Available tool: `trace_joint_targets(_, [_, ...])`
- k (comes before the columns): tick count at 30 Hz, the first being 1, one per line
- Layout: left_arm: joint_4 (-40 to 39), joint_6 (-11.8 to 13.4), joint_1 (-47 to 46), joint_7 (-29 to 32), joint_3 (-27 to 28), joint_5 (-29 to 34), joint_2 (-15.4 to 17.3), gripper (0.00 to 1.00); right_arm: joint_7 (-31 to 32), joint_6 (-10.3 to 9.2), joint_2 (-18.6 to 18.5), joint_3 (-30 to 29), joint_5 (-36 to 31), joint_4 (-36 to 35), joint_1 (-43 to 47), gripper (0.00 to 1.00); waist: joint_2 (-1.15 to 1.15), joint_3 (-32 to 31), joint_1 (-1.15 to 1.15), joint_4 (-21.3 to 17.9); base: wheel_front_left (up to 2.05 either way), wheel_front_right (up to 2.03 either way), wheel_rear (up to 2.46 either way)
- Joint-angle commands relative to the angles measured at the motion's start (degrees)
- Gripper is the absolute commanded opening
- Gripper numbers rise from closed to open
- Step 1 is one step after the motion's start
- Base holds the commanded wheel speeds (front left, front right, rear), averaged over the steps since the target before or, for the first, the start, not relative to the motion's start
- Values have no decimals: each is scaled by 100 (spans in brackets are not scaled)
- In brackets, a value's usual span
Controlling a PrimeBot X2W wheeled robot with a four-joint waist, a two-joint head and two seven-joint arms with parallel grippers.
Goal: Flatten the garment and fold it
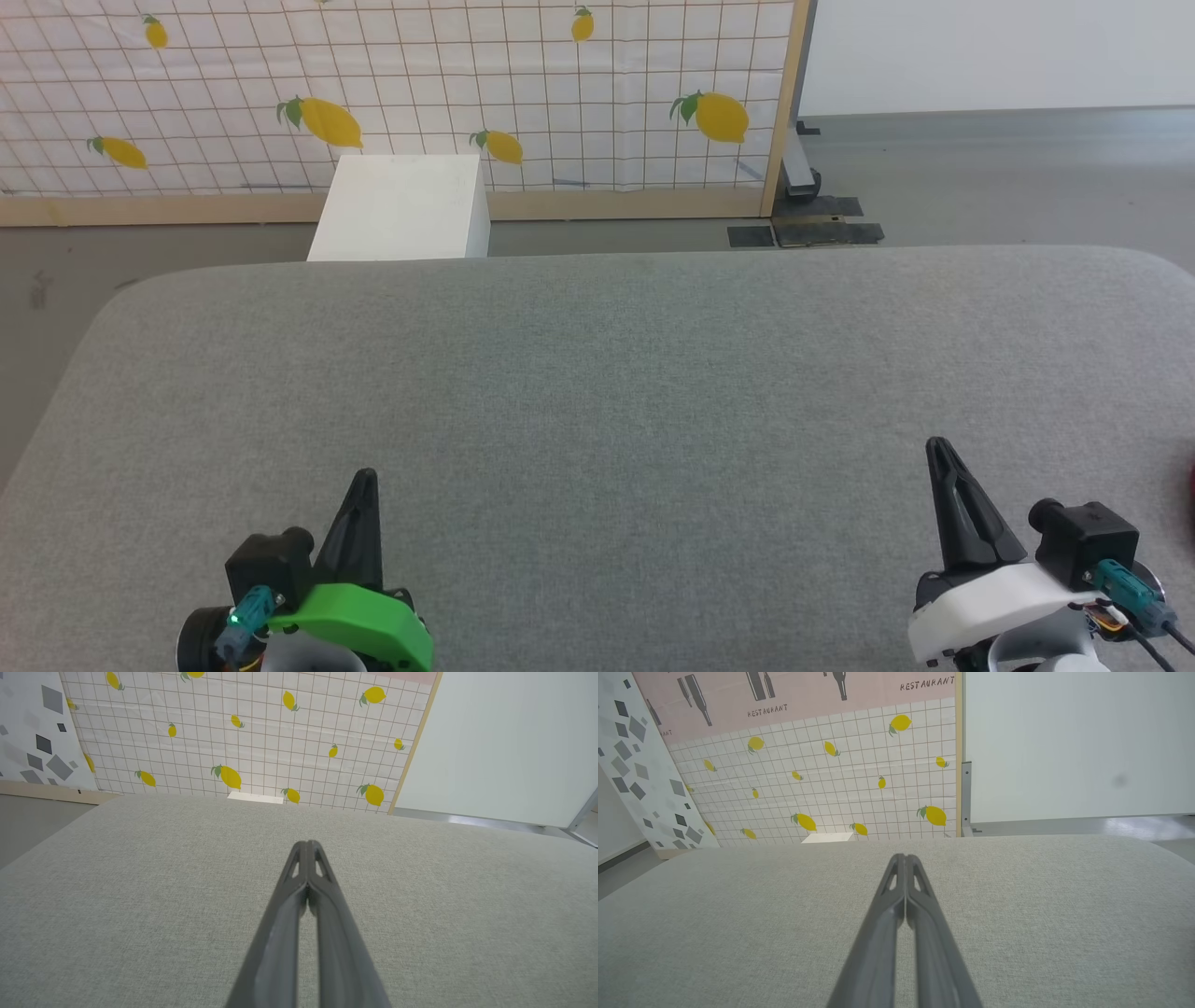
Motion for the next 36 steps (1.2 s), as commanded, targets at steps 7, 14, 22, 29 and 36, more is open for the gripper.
trace_joint_targets(7, [-104,28,1,99,53,191,-39,0,73,-2,1,9,-113,-92,-25,0,0,18,0,2,0,0,0])
trace_joint_targets(14, [-175,36,1,179,78,278,-53,0,135,-2,1,14,-171,-140,-32,0,0,36,0,3,0,0,0])
trace_joint_targets(22, [-254,46,1,268,106,377,-68,0,205,-3,2,19,-237,-195,-40,0,0,56,0,4,0,0,0])
trace_joint_targets(29, [-325,54,1,348,131,464,-82,0,267,-3,2,24,-296,-244,-47,0,0,74,0,6,0,0,0])
trace_joint_targets(36, [-394,63,1,425,155,549,-95,0,327,-4,2,28,-352,-291,-54,0,0,91,0,7,0,0,0])
